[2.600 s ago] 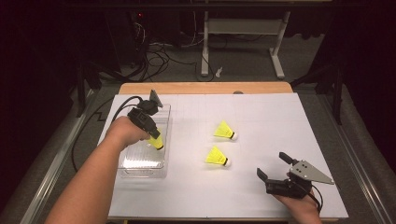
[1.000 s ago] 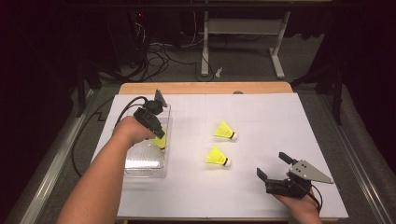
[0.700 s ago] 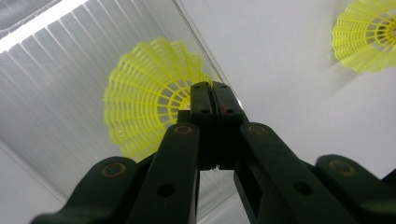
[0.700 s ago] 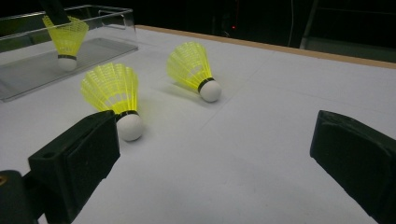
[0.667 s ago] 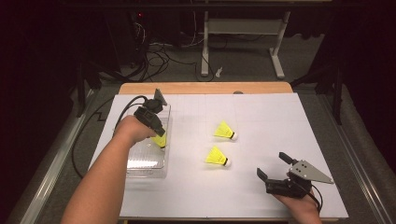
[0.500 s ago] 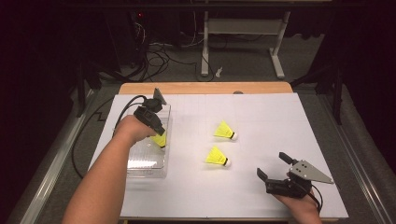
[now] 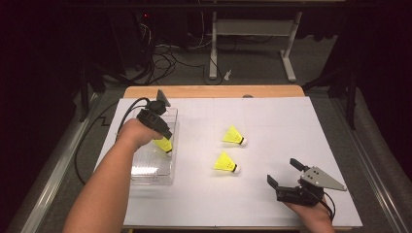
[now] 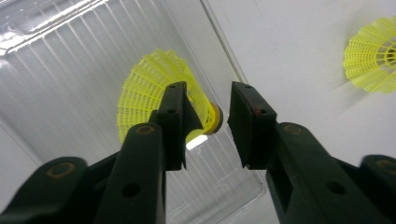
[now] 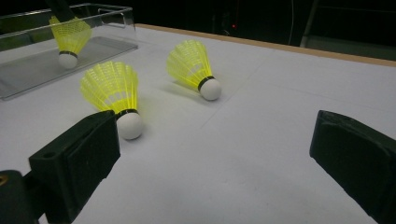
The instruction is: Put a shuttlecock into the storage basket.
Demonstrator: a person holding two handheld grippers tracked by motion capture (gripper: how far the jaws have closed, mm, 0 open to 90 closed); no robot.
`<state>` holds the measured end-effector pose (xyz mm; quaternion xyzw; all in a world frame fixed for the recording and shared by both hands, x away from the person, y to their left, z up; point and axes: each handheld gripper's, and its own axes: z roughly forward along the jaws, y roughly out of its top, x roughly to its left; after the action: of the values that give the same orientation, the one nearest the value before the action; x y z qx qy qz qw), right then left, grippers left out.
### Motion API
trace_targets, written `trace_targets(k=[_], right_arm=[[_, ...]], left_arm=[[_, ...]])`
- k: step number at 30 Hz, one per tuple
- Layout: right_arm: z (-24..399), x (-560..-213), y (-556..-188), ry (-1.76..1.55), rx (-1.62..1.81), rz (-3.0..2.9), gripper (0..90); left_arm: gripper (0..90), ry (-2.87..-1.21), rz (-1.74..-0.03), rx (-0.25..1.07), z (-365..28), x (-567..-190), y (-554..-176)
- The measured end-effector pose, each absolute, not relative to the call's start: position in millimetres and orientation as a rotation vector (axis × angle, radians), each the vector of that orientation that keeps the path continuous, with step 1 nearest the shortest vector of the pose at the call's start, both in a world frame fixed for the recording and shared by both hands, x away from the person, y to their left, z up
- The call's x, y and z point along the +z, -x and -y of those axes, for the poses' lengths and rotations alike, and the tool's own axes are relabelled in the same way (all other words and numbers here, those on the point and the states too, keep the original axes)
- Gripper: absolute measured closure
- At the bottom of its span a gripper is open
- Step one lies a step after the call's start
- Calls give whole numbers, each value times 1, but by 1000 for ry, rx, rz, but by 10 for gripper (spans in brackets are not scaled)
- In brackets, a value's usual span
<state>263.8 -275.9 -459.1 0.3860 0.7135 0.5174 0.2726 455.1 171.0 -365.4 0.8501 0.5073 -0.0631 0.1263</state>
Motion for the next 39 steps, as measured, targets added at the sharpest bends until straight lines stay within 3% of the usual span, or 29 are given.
trace_targets(k=[13, 39], right_arm=[[276, -459, -264, -1040, 1392, -1918, 23], [273, -459, -264, -1029, 1380, -1926, 23]], left_arm=[[424, -2477, -1512, -115, -174, -361, -452], [163, -2588, -1466, -155, -180, -358, -429]])
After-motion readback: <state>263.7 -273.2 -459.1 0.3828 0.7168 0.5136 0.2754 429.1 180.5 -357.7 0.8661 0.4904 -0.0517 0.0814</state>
